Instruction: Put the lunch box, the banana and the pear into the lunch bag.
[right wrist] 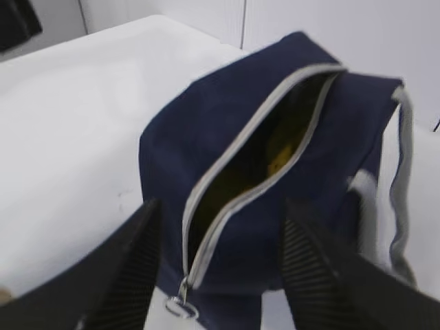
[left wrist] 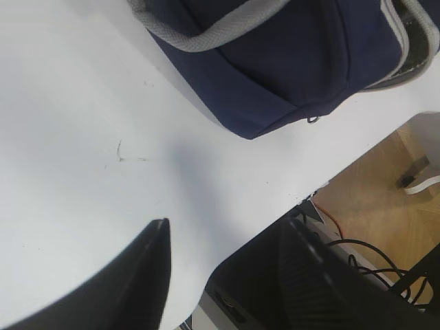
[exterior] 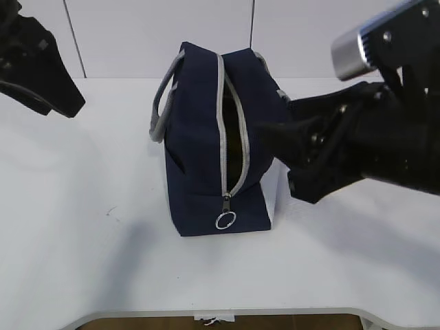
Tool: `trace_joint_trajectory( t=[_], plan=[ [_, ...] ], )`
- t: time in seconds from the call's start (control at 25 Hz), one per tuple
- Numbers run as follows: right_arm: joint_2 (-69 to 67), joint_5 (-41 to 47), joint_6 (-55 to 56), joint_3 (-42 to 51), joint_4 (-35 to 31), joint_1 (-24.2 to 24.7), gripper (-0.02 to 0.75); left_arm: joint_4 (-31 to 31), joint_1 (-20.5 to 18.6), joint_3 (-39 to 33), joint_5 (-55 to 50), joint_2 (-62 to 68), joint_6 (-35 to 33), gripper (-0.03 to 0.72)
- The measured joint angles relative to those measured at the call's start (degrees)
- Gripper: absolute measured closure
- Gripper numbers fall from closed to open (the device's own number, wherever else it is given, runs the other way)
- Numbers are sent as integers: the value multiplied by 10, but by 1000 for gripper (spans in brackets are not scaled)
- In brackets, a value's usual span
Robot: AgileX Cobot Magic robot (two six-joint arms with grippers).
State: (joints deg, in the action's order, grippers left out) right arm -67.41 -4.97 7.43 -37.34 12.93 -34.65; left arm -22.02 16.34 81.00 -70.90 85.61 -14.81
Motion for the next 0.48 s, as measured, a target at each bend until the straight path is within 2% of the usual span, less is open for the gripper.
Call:
trace_joint_trajectory(
  t=[0.24,0.48],
  plan=[
    [-37,-28,0,6,0,0,306,0,0,0,0,0,6,304],
    [-76,-183,9,77,0,0,305,-3,0,0,0,0,17,305]
  ],
)
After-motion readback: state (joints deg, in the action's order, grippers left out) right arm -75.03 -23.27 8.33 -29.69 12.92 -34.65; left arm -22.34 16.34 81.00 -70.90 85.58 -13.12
